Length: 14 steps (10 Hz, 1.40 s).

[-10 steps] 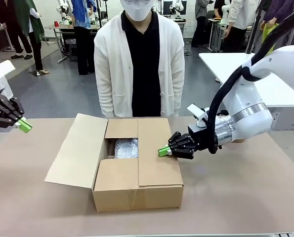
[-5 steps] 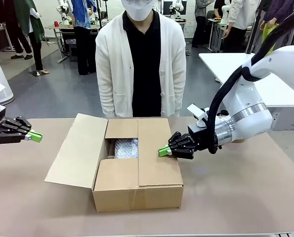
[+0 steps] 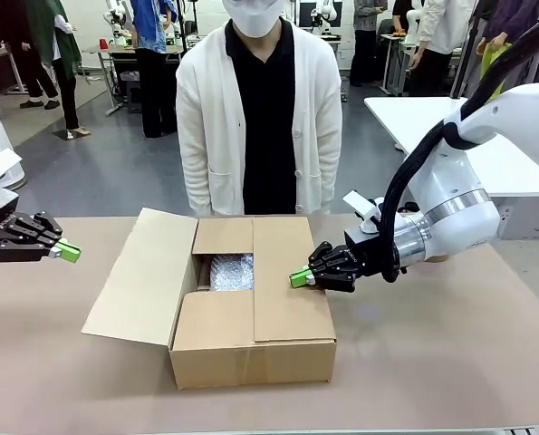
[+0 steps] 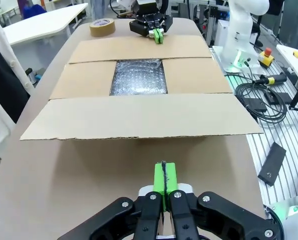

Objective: Wrap the clocks to prevent damage.
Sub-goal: Push the left (or right) flap of the Package Box to close it.

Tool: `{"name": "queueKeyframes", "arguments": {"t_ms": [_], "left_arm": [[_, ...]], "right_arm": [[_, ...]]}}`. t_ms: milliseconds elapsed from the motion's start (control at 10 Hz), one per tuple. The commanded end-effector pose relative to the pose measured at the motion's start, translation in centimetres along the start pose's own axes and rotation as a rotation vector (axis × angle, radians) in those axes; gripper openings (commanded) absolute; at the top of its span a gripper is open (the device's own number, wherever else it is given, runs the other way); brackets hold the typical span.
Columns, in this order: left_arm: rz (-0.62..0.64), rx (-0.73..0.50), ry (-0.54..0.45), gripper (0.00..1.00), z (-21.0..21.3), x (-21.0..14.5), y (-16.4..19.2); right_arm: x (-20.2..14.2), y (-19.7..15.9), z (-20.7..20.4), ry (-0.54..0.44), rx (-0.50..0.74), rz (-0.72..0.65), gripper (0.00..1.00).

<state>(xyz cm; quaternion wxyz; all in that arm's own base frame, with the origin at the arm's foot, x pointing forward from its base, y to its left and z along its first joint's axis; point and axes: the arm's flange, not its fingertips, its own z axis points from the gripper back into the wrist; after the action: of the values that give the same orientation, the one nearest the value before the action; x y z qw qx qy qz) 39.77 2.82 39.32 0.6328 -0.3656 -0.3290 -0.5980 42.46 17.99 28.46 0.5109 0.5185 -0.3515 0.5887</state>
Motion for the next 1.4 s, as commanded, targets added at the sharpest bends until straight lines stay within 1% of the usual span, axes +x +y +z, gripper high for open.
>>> {"name": "queueKeyframes", "arguments": {"t_ms": [0, 100, 200, 300, 400, 600, 700, 800, 900, 1000, 1100, 1200, 1300], "left_arm": [[-0.004, 0.013, -0.040, 0.00, -0.1, -0.5, -0.1], [-0.004, 0.013, -0.040, 0.00, -0.1, -0.5, -0.1], [0.009, 0.002, -0.010, 0.00, 0.1, -0.3, 0.0], [-0.009, -0.019, -0.010, 0.00, -1.5, -2.1, 0.7], [-0.071, -0.022, -0.012, 0.00, -3.3, -3.5, 1.5], [-0.109, -0.034, -0.003, 0.00, -6.5, -5.2, 2.2], [-0.131, -0.021, -0.054, 0.00, -7.8, -5.5, 1.9], [-0.150, -0.020, -0.130, 0.00, -8.8, -5.3, 1.9], [-0.159, -0.043, -0.226, 0.00, -9.5, -4.5, 2.0], [-0.154, -0.056, -0.300, 0.00, -10.1, -3.7, 2.1], [-0.148, -0.047, -0.357, 0.00, -10.7, -2.9, 2.0], [-0.146, -0.038, -0.391, 0.00, -11.2, -2.1, 1.8], [-0.149, -0.053, -0.403, 0.00, -11.8, -1.0, 1.8]], "right_arm": [[-0.5, 0.0, -0.1, 0.012, -0.008, -0.008, 0.01], [-0.5, 0.0, -0.1, 0.012, -0.008, -0.008, 0.01], [-0.5, 0.0, -0.1, 0.012, -0.008, -0.008, 0.01], [-0.5, 0.0, -0.1, 0.012, -0.008, -0.008, 0.01], [-0.5, 0.0, -0.1, 0.012, -0.008, -0.008, 0.01], [-0.5, 0.0, -0.1, 0.012, -0.008, -0.008, 0.01], [-0.5, 0.0, -0.1, 0.012, -0.008, -0.008, 0.01], [-0.5, 0.0, -0.1, 0.012, -0.008, -0.008, 0.01], [-0.5, 0.0, -0.1, 0.012, -0.008, -0.008, 0.01], [-0.5, 0.0, -0.1, 0.012, -0.008, -0.008, 0.01], [-0.5, 0.0, -0.1, 0.012, -0.008, -0.008, 0.01], [-0.5, 0.0, -0.1, 0.012, -0.008, -0.008, 0.01], [-0.5, 0.0, -0.1, 0.012, -0.008, -0.008, 0.01]]}}
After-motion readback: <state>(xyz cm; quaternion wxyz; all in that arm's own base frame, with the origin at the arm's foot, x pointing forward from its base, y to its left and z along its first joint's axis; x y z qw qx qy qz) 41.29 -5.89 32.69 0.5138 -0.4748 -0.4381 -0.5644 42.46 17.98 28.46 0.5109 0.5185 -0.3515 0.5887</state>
